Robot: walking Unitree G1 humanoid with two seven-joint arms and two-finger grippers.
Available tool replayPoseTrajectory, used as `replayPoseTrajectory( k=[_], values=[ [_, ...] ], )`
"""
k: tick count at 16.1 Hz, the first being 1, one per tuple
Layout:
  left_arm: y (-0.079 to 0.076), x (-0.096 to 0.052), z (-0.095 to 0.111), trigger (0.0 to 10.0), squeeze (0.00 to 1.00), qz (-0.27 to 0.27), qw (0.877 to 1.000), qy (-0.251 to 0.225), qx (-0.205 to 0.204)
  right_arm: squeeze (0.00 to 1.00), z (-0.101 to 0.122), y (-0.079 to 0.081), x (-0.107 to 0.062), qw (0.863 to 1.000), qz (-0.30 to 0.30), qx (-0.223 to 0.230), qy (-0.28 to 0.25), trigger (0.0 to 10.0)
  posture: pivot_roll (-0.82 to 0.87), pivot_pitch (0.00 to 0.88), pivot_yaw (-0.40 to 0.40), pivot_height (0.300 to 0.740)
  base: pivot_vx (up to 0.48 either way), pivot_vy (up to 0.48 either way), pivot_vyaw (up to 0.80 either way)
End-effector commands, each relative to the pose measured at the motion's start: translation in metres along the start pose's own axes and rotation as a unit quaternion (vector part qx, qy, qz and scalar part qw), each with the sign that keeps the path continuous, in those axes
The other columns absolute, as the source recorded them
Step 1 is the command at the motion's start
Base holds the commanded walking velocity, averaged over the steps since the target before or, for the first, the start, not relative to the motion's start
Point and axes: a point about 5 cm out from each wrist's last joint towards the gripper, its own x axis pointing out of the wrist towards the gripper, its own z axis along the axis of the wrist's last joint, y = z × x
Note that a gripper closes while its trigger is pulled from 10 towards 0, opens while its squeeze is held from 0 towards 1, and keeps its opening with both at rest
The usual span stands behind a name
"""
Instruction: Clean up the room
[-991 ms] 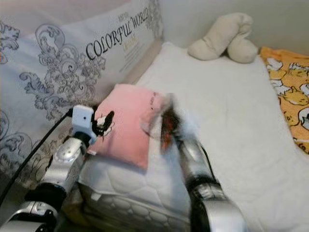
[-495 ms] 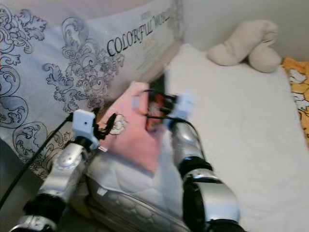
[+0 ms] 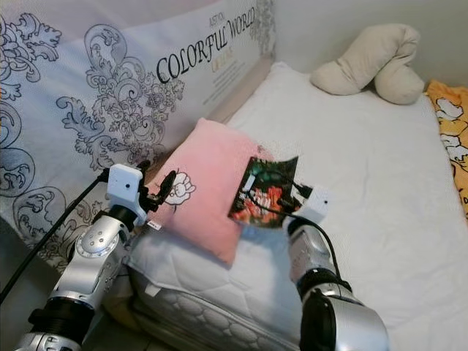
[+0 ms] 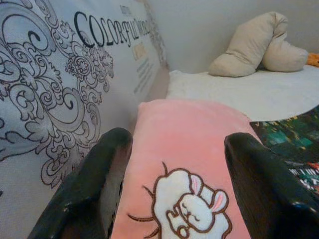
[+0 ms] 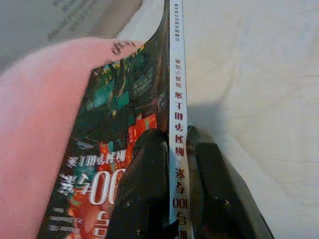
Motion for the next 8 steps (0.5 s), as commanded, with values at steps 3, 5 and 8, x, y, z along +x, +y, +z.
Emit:
replayPoseTrajectory(
  k=[3,5,8],
  values=[
    [-0.028,0.002,0.005,10.0,0.0,-0.089,0.995,-0.006,-0.037,0.0,-0.019,-0.025,-0.012,0.997,-0.045,-0.048,0.041,0.0,0.29,0.05,-0.022,0.74,0.0,0.0,0.0],
    [-0.042,0.0,0.008,10.0,0.0,-0.138,0.989,-0.009,-0.041,0.0,-0.022,-0.027,-0.013,0.997,-0.051,-0.046,0.046,0.0,0.29,0.046,-0.019,0.74,0.0,0.0,0.0],
    [-0.055,-0.003,0.012,10.0,0.0,-0.17,0.985,-0.015,-0.023,0.0,-0.029,-0.036,-0.017,0.994,-0.073,-0.051,0.062,0.0,0.29,0.048,-0.019,0.74,0.0,0.0,0.0]
  ],
)
